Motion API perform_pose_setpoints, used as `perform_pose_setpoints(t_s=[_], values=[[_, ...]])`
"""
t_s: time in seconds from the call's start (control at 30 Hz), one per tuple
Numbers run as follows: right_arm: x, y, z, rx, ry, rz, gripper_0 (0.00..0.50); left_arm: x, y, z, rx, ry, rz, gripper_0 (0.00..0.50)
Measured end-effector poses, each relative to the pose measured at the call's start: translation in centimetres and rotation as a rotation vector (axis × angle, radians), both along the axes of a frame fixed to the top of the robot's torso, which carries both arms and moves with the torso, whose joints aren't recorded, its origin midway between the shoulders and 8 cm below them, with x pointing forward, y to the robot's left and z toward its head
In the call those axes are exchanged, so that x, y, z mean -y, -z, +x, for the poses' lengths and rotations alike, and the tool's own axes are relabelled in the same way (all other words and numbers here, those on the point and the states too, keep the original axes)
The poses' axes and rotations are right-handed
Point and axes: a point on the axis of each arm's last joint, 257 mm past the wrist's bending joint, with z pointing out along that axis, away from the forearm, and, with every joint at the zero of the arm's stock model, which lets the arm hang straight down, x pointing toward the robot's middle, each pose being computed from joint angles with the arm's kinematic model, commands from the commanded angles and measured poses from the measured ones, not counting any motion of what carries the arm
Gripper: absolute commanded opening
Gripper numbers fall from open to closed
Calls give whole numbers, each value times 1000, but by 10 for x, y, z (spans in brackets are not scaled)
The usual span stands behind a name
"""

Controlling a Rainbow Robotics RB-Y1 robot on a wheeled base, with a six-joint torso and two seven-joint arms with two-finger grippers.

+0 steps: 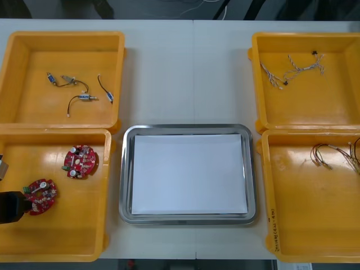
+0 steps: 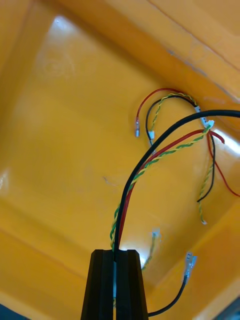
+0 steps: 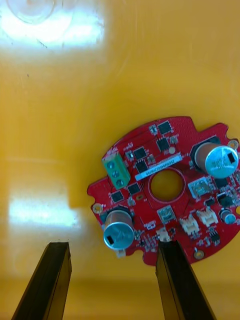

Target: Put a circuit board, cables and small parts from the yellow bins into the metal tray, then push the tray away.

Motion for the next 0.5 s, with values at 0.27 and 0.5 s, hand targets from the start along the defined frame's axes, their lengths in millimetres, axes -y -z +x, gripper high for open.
perform_pose_setpoints(t_s=[0.27, 0.5], values=[[-18, -38, 11, 20, -65, -18, 0, 6, -22, 11, -20, 18, 0, 500], [-54, -58, 24, 42, -174, 5, 0, 12, -43, 19, -45, 33, 1, 500]])
